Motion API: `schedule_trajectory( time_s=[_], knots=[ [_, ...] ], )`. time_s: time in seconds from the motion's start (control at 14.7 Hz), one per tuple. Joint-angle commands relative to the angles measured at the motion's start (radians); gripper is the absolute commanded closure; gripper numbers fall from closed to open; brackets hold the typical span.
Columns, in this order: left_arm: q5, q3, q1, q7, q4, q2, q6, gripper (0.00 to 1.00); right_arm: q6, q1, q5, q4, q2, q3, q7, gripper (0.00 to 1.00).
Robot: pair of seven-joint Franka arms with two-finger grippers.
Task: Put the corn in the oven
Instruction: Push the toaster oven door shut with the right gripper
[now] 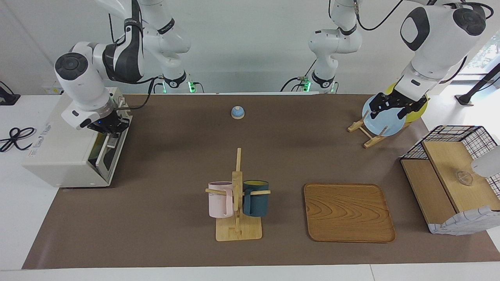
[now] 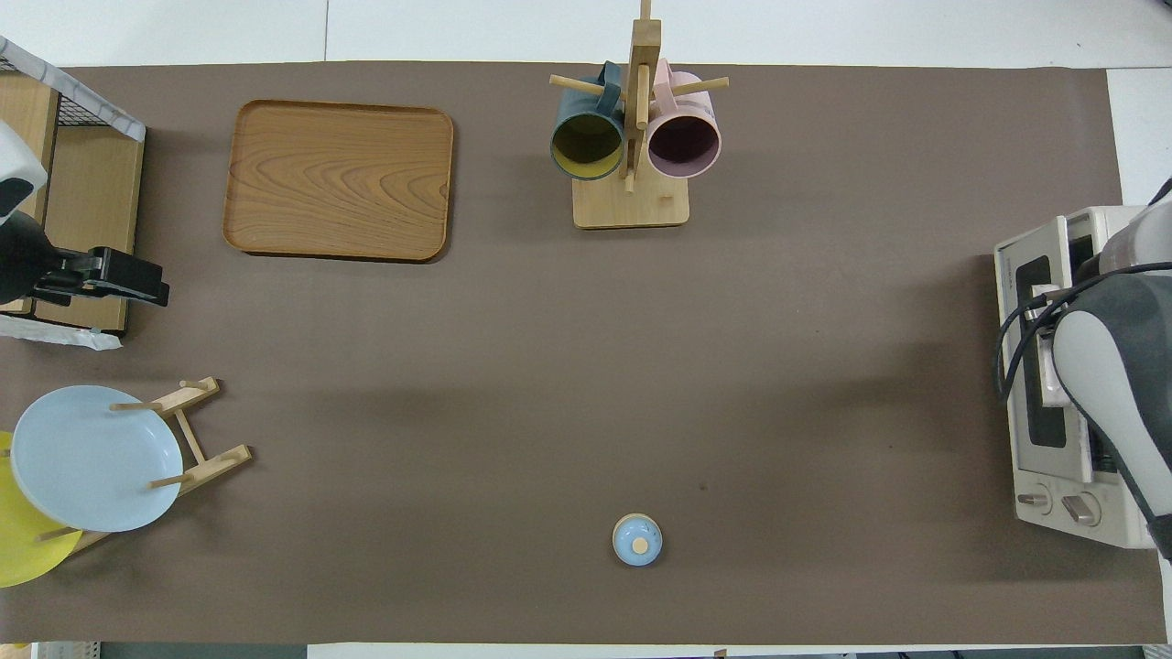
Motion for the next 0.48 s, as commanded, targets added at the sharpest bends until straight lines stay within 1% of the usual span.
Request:
schedule_trajectory(
  time_s=[0.0, 0.14, 0.27, 0.34, 0.41],
  knots=[
    [0.024, -0.012, 0.014, 0.006, -0.025, -0.024, 0.016, 0.00, -0.038, -0.017, -0.022, -0.016, -0.010, -0.003, -0.026, 1.00],
    [0.024, -0.012, 0.014, 0.007, -0.025, -0.024, 0.016, 0.00, -0.063, -0.011, -0.022, -0.002, -0.028, -0.002, -0.026, 1.00],
    [0.024, -0.012, 0.014, 0.007, -0.025, -0.024, 0.016, 0.00, -0.121, -0.005, -0.021, 0.045, -0.030, 0.003, -0.026, 1.00],
    [0.024, -0.012, 0.014, 0.007, -0.025, -0.024, 0.016, 0.00, -0.149, -0.005, -0.019, 0.071, -0.030, 0.006, -0.026, 0.98],
    [0.024, -0.012, 0.014, 0.007, -0.025, -0.026, 0.016, 0.00, -0.164, -0.005, -0.010, 0.087, -0.030, 0.008, -0.026, 0.90]
  ],
)
